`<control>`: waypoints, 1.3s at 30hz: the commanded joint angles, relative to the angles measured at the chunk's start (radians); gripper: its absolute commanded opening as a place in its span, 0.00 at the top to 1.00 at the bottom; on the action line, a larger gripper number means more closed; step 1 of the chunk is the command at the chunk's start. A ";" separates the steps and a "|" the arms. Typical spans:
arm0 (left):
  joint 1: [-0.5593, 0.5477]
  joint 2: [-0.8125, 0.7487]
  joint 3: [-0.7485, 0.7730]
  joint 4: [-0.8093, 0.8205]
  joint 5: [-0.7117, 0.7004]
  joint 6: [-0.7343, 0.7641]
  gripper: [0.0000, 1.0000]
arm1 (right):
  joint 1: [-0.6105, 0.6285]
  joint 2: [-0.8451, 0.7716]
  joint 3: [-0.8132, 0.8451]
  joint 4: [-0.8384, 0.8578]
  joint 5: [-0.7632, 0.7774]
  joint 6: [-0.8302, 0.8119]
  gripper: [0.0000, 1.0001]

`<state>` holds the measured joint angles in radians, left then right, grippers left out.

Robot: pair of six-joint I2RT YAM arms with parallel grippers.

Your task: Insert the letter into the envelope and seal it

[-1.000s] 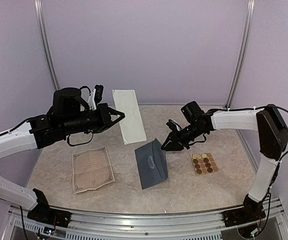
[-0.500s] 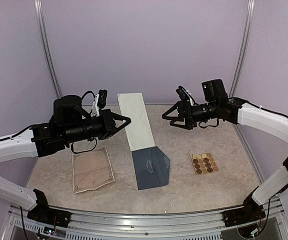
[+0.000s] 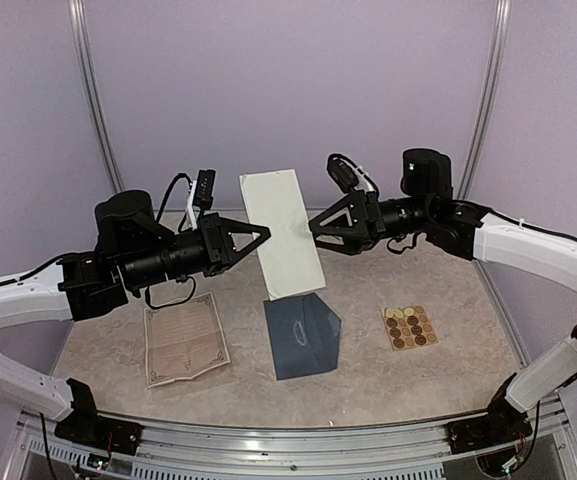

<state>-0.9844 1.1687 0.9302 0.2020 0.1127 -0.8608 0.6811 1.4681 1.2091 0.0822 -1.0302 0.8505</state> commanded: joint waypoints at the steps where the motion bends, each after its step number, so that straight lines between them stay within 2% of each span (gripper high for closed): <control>1: -0.009 0.004 0.004 0.043 0.028 0.007 1.00 | 0.036 0.025 0.030 0.078 -0.035 0.042 0.30; 3: -0.014 0.011 0.007 0.043 0.031 0.008 1.00 | 0.045 0.036 0.038 0.094 -0.036 0.054 0.43; 7: -0.018 0.017 0.010 0.040 0.030 0.009 1.00 | 0.057 0.054 0.057 0.109 -0.031 0.063 0.58; 16: -0.029 0.032 0.013 0.046 0.011 0.007 1.00 | 0.066 0.077 0.075 0.101 -0.036 0.063 0.84; 19: -0.031 0.040 0.013 0.045 0.006 0.003 1.00 | 0.065 0.072 0.076 0.063 -0.004 0.047 1.00; 20: -0.031 0.042 0.014 0.039 0.002 0.001 0.98 | 0.065 0.068 0.080 0.026 0.026 0.028 1.00; 25: -0.027 0.050 0.000 -0.082 -0.102 -0.056 0.59 | 0.030 0.055 0.065 -0.218 0.194 -0.046 1.00; 28: -0.018 0.061 -0.019 -0.156 -0.147 -0.113 0.46 | -0.022 0.035 -0.012 -0.279 0.246 -0.053 1.00; 32: 0.006 0.111 -0.036 -0.254 -0.149 -0.189 0.42 | -0.066 0.023 -0.087 -0.352 0.288 -0.088 1.00; 39: 0.028 0.246 -0.041 -0.301 -0.099 -0.217 0.44 | -0.080 0.104 -0.096 -0.505 0.387 -0.180 1.00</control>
<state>-0.9688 1.3533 0.8974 -0.0433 -0.0086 -1.0473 0.6056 1.5322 1.1236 -0.3157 -0.7170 0.7387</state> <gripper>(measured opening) 0.561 0.003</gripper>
